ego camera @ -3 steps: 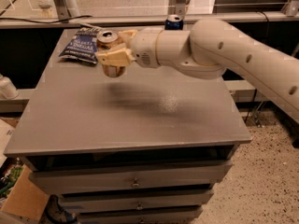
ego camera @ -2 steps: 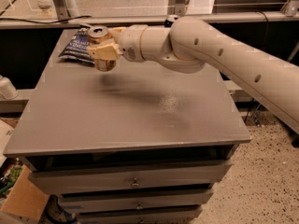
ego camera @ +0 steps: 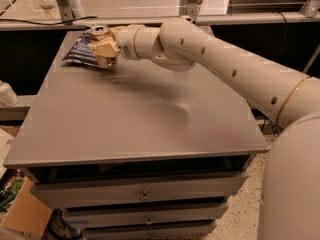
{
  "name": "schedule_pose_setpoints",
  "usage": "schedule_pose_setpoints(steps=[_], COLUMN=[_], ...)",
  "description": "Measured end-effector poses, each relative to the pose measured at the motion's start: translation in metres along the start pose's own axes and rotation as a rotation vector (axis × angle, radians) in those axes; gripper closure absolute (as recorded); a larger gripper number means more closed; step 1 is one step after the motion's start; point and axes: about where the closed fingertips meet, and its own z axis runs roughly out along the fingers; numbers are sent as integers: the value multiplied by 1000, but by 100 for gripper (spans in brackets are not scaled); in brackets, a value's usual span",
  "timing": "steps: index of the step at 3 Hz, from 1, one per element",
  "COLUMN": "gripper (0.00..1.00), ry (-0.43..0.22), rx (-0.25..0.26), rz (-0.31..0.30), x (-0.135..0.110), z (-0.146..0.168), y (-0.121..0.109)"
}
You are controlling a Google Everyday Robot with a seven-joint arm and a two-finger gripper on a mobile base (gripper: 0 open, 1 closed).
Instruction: Move orange can near blue chip bag
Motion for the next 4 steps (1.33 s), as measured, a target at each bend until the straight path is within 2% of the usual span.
schedule_pose_setpoints(steps=[1,2,3,4], gripper=[100,100,100,84], ry=[28,54,58,55], rx=[41,68,69,41], rz=[-3,-11,-14,-20], x=[16,26,29,32], z=[10,5,5,8], y=[-19,-31,-33,-30])
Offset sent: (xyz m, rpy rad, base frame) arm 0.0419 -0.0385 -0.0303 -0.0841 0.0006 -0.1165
